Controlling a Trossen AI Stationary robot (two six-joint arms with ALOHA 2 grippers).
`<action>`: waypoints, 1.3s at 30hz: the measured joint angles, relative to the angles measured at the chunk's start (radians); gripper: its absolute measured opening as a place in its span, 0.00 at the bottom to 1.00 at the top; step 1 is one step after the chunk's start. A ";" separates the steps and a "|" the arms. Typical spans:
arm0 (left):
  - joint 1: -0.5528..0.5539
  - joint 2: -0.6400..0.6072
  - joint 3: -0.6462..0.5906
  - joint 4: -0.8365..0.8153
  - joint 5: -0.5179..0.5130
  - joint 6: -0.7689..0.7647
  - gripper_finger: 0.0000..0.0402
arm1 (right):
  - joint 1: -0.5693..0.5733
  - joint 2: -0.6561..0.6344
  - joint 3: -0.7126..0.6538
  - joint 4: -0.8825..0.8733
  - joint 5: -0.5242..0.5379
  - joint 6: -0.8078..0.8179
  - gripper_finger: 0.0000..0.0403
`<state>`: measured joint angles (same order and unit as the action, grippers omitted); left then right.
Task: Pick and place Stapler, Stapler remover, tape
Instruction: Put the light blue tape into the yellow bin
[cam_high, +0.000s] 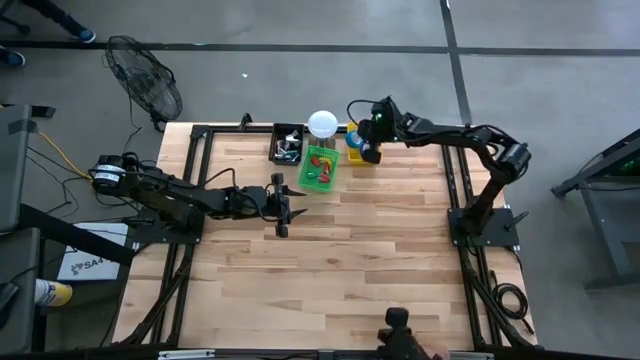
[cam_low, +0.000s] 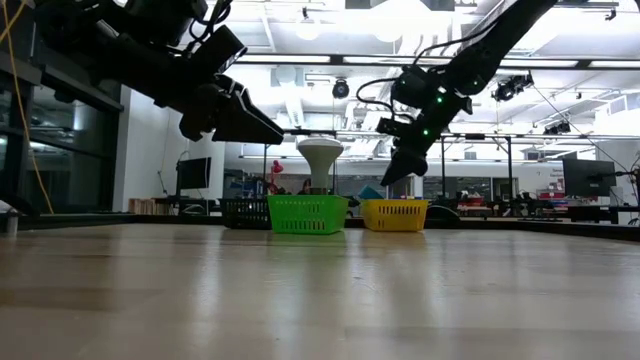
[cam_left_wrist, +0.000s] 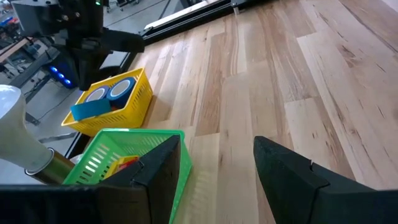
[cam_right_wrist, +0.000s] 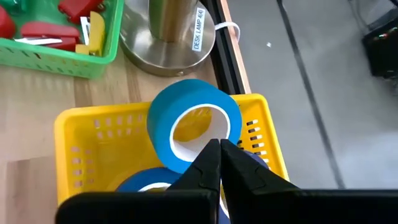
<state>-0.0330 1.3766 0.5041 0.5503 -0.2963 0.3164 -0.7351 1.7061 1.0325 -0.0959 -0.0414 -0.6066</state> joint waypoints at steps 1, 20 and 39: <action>0.000 0.000 0.000 0.000 0.000 0.000 0.49 | -0.012 0.000 0.000 -0.001 -0.025 0.001 0.00; 0.000 0.000 0.000 -0.001 0.000 0.003 0.49 | -0.134 0.046 0.000 -0.026 -0.330 -0.022 0.00; 0.000 0.000 0.000 -0.008 0.000 0.001 0.49 | -0.133 0.083 0.000 0.019 -0.301 -0.021 0.00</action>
<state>-0.0332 1.3766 0.5041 0.5425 -0.2966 0.3172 -0.8680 1.7889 1.0328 -0.0766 -0.3426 -0.6277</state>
